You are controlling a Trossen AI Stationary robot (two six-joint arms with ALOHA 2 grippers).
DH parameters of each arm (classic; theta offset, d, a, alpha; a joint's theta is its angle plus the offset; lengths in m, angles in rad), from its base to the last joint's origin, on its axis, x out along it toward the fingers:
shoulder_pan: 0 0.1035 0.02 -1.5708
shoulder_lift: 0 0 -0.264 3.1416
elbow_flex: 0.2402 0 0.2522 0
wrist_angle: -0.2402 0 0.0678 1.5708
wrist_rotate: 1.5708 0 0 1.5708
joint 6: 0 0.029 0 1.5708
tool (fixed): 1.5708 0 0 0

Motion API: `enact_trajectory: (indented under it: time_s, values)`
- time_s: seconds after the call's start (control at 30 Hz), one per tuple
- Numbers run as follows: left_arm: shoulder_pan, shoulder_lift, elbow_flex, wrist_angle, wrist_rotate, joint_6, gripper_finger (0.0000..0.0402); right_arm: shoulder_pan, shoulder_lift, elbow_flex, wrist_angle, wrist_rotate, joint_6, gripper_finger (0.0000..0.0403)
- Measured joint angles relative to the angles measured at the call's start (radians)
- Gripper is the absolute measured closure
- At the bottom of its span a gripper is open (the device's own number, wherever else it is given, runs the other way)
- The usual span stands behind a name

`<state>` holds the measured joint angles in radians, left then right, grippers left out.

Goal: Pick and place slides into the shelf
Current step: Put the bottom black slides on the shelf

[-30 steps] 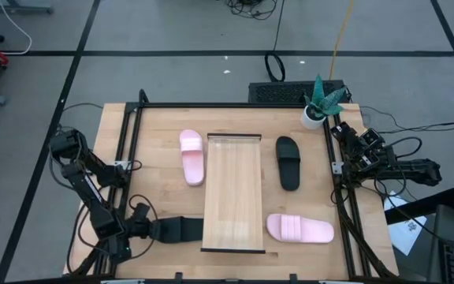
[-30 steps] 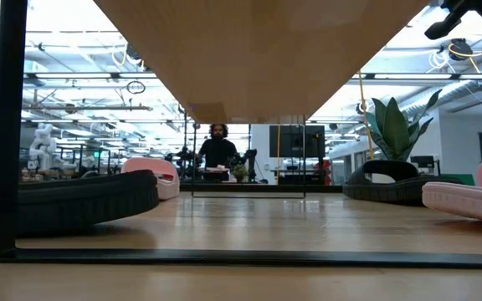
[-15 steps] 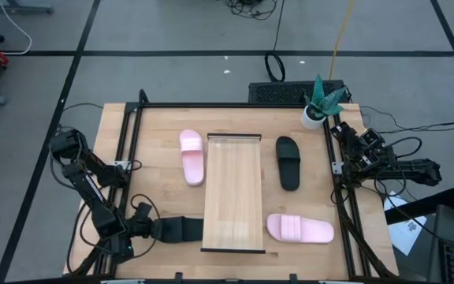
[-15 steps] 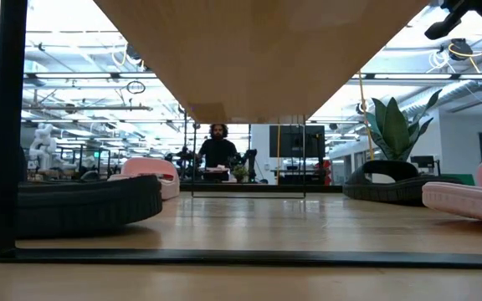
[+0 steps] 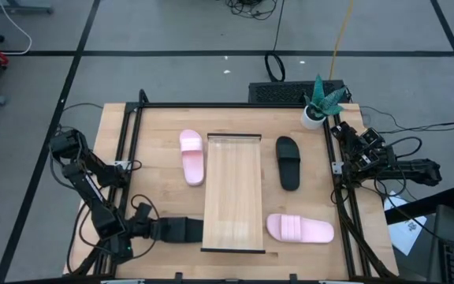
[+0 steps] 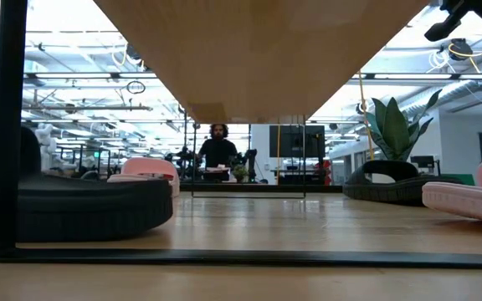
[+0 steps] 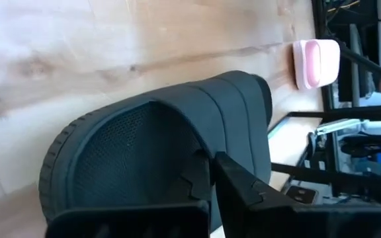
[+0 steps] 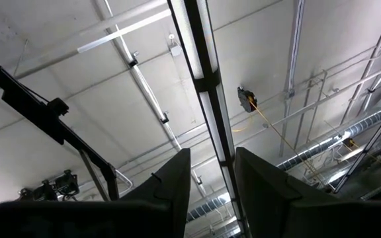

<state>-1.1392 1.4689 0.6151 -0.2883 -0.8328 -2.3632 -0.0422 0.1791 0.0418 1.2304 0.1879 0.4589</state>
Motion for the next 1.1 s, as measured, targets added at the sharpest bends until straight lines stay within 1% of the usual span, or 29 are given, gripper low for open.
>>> enact_trajectory:
  time_s: [0.2, 0.3, 0.43, 0.63, 0.8, 1.1]
  values:
    - [-0.002, -0.003, 0.000, 0.014, -0.044, -0.003, 0.0400, 0.000, 0.000, 0.000, 0.000, 0.000, 0.001, 0.0293]
    - [-0.003, -0.005, 0.000, 0.030, -0.094, 0.002, 0.0401, 0.000, 0.000, 0.000, 0.000, 0.000, 0.001, 0.0293]
    - [-0.023, -0.005, 0.000, 0.033, -0.136, -0.017, 0.0401, 0.000, 0.000, 0.000, 0.000, -0.001, 0.001, 0.0293]
    - [-0.052, -0.023, 0.000, 0.031, -0.157, -0.040, 0.0401, 0.000, 0.000, 0.000, 0.000, -0.001, 0.001, 0.0293]
    - [-0.075, -0.085, 0.000, 0.010, -0.163, -0.012, 0.0401, 0.000, 0.000, 0.000, 0.000, -0.001, 0.001, 0.0293]
    - [-0.118, -0.246, 0.000, -0.194, -0.162, -0.032, 0.0402, 0.000, 0.000, 0.000, 0.000, -0.001, 0.001, 0.0293]
